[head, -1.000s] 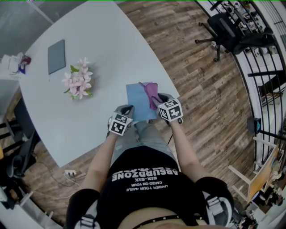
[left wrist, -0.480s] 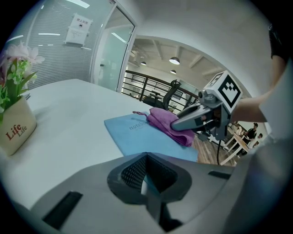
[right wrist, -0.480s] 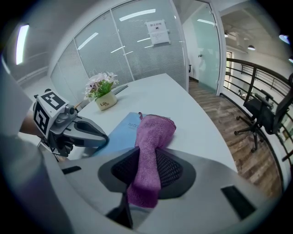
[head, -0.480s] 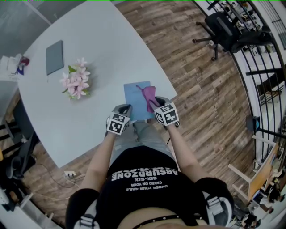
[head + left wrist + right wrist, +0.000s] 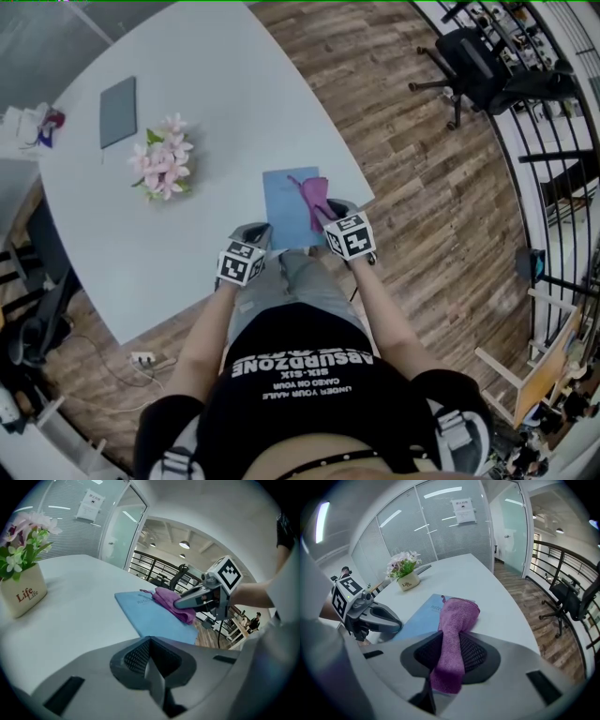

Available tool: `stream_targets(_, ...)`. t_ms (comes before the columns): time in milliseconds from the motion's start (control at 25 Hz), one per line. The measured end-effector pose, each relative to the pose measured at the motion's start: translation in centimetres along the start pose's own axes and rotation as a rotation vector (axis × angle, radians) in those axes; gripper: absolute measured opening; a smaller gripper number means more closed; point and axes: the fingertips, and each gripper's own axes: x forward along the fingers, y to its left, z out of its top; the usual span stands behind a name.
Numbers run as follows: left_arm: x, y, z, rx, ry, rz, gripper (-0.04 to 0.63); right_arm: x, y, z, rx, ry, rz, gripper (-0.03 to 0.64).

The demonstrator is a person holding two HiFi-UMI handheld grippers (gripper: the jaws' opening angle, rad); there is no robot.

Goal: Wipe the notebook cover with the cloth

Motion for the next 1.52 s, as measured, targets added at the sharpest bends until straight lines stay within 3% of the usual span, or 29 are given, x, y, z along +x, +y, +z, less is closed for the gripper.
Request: stream_targets(1520, -1.9, 1.1, -2.2, -0.056, -0.004, 0.104, 0.015, 5.3, 10.3, 3.2, -0.192, 0.043, 0.215, 0.117)
